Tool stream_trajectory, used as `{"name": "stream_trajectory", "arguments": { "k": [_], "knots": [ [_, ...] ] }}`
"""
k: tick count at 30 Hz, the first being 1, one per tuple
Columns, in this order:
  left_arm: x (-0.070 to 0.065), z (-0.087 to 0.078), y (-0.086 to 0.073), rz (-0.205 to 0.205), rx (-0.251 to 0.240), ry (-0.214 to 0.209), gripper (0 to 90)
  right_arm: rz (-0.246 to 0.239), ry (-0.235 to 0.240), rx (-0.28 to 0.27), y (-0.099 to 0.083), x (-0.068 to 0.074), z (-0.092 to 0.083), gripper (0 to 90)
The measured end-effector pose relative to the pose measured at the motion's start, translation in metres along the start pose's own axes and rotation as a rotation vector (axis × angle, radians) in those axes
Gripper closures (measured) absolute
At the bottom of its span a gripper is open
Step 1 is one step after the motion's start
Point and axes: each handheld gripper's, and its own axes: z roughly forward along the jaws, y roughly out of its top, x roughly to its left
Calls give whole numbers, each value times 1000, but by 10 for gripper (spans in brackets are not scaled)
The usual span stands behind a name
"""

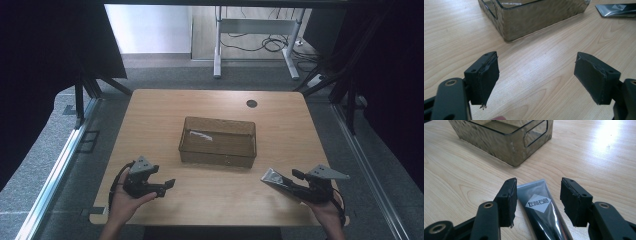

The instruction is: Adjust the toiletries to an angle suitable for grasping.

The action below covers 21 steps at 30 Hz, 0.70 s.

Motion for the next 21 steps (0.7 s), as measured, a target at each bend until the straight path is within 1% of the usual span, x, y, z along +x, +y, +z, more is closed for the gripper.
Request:
{"name": "stream_trajectory", "arguments": {
  "k": [2, 6, 11, 12, 13, 17, 19, 21],
  "knots": [
    [1, -1, 0, -3, -3, 3, 204, -9, 2, 4, 0, 1, -1, 475],
    [1, -1, 0, -2, -4, 3, 204, -9, -1, 4, 0, 1, -2, 471],
    [0, 0, 0, -1, -1, 3, 204, -31, 10, 12, 2, 6, -1, 480],
    [0, 0, 0, -1, -1, 3, 204, -51, 33, 20, 4, 10, 1, 533],
    [0, 0, 0, -1, -1, 3, 204, -59, 43, 25, 4, 12, 2, 545],
    [-1, -2, 1, 1, -7, 1, 204, -89, 74, 55, 7, 19, 6, 648],
    [0, -2, 1, -1, -7, 4, 204, -106, 85, 71, 8, 21, 8, 736],
    [1, -3, 1, -4, -8, 5, 204, -132, 105, 113, 11, 22, 13, 814]
  ]
}}
